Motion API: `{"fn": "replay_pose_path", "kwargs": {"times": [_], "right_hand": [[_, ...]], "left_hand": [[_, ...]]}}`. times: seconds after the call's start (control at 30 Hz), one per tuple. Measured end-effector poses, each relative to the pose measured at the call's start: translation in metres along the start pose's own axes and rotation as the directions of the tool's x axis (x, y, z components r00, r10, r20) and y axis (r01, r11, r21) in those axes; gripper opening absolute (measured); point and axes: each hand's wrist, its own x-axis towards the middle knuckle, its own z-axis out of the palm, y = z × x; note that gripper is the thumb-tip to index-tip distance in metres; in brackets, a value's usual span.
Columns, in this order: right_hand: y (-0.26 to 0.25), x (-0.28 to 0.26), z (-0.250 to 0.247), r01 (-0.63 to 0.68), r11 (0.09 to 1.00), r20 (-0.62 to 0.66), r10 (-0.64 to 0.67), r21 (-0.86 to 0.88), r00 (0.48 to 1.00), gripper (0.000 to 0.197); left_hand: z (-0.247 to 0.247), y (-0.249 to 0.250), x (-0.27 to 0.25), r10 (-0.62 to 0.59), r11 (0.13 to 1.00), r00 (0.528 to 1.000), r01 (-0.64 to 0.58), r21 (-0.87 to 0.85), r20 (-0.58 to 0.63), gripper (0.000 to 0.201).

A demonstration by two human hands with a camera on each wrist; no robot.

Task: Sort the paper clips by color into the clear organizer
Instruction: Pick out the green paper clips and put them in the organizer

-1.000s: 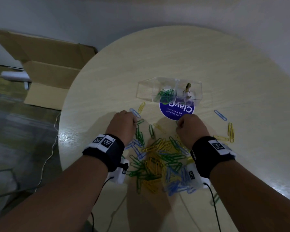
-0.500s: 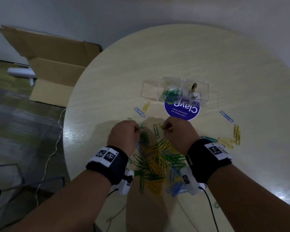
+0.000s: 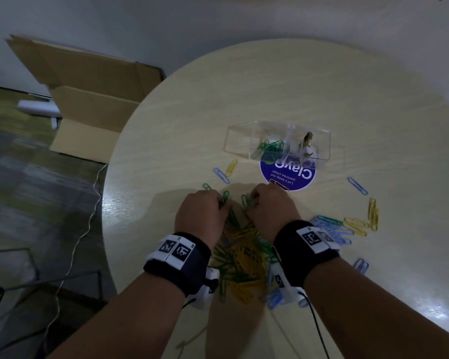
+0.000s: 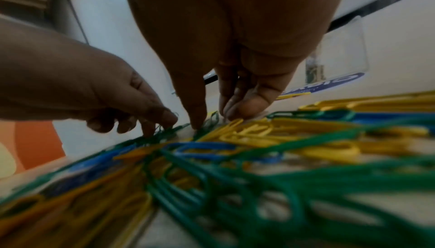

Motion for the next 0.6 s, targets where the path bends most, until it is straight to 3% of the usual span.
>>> {"fn": "replay_pose_path", "kwargs": {"times": [0.13,0.37,0.53,0.6], "right_hand": [[0.0,0.003,0.0,0.047,0.992,-0.007,-0.048,-0.119,0.999,0.019],[0.004,0.004,-0.006,0.064,0.986,0.007,-0.064,-0.155,0.998,0.021],[0.017,0.002,-0.011,-0.028,0.997,0.019,0.03,-0.078,0.999,0.02],[0.016,0.003,-0.011,-0.021,0.995,0.026,0.023,-0.093,0.999,0.016]], "left_hand": [[0.004,-0.001,0.009,0.013,1.0,0.998,-0.014,0.01,0.056,0.02],[0.002,-0.011,0.022,0.057,0.998,0.988,-0.054,-0.03,0.141,0.014],[-0.014,-0.033,0.034,0.149,0.986,0.989,-0.148,-0.071,0.019,0.032],[-0.024,-0.044,0.043,0.23,0.973,0.973,-0.23,-0.008,-0.002,0.029]]}}
